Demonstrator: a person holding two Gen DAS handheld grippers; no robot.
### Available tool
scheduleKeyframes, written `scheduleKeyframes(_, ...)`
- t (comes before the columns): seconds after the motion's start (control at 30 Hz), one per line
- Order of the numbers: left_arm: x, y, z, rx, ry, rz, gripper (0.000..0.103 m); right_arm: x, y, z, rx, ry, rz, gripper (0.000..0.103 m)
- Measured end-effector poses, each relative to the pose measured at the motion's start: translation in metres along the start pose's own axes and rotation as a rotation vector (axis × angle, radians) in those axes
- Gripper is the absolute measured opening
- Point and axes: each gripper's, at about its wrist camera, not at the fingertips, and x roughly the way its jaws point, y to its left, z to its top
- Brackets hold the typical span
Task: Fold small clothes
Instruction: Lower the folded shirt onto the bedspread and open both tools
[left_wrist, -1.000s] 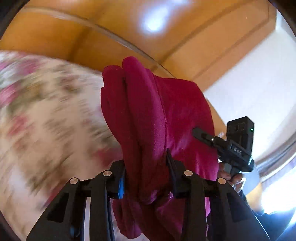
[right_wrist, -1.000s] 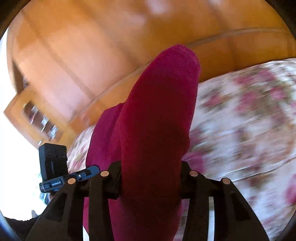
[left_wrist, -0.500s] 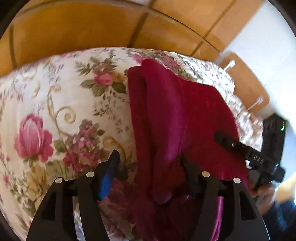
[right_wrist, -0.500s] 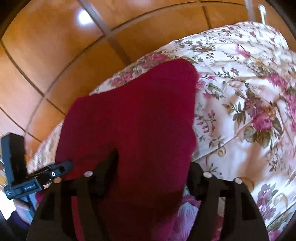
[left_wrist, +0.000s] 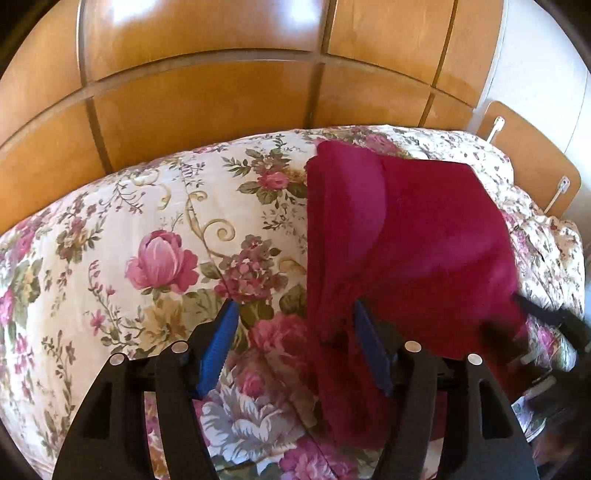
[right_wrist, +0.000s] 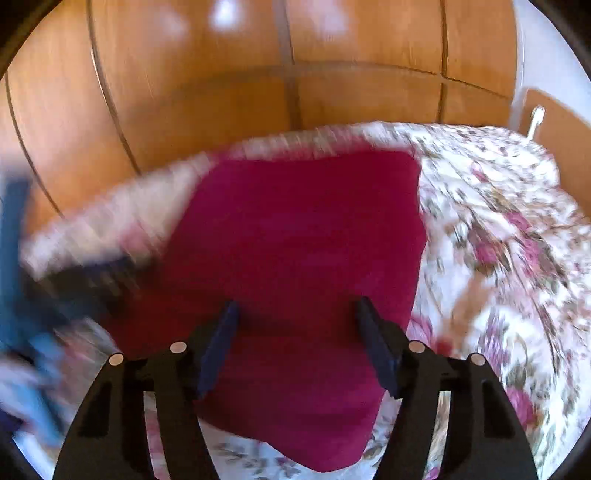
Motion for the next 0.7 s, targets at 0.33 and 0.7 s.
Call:
scheduleKeyframes(0.33, -0.072, 0.001, -0.025, -0.026, -0.130, 0.088, 0.074, -0.051, -0.003, 0.002, 0.171, -0.086, -0.042, 0.092)
scheduleKeyframes(0.7, -0.129, -0.011, -0.067, -0.018, -0.226, 0.174, 0.092, -0.085, 0.015, -0.027, 0.272, -0.057, -0.168, 0.100)
